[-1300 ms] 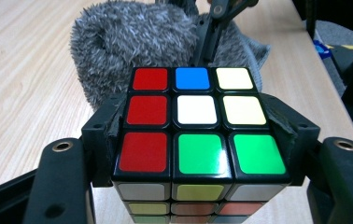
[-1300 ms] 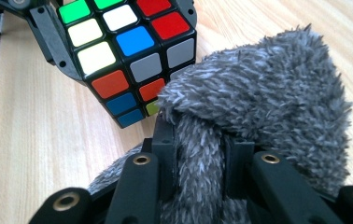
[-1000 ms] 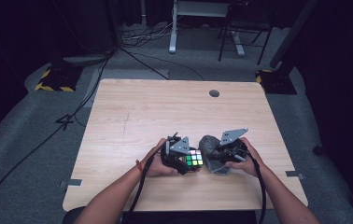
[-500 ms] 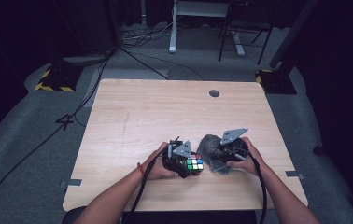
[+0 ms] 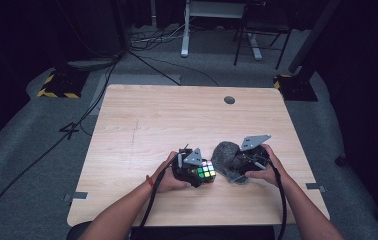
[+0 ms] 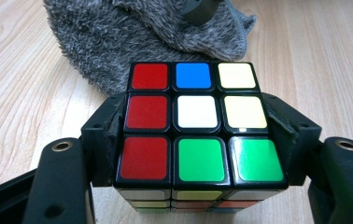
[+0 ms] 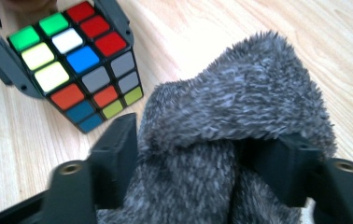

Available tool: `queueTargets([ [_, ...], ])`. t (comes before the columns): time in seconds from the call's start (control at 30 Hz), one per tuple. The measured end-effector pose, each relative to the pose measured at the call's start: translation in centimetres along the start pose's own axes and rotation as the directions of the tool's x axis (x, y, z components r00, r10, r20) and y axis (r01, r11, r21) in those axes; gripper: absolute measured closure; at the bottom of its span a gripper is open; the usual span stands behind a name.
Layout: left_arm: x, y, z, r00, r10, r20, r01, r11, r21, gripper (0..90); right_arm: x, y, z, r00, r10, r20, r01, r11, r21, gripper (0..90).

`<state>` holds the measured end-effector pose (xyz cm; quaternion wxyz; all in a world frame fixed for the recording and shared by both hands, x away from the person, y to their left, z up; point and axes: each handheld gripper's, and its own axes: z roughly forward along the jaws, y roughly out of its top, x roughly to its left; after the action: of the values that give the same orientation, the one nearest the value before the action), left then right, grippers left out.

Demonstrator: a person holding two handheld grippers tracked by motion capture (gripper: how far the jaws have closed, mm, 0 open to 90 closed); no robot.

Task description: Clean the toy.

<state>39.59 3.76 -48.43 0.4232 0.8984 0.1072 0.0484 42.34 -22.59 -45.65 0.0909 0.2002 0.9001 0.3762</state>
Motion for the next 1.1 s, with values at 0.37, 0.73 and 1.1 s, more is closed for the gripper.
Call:
queueTargets([
  [0.37, -0.1, 0.0, -0.7, 0.9992, -0.039, -0.011, 0.039, 0.997, 0.066, 23.8, 0.1, -0.6, -1.2, 0.9987, 0.034, 0.038, -0.033, 0.999, -0.031, 23.0],
  [0.73, -0.4, -0.6, -2.1, 0.9984, -0.044, 0.036, 0.042, 0.9965, 0.072, 16.0, 1.5, -1.1, -3.3, 0.994, 0.04, 0.102, -0.031, 0.995, -0.094, 24.7],
  [1.1, -0.7, -1.7, -3.1, 0.9981, -0.054, 0.031, 0.05, 0.9942, 0.095, 16.0, 5.0, -1.1, -5.2, 0.9995, 0.002, 0.03, 0.002, 0.988, -0.155, 34.0],
])
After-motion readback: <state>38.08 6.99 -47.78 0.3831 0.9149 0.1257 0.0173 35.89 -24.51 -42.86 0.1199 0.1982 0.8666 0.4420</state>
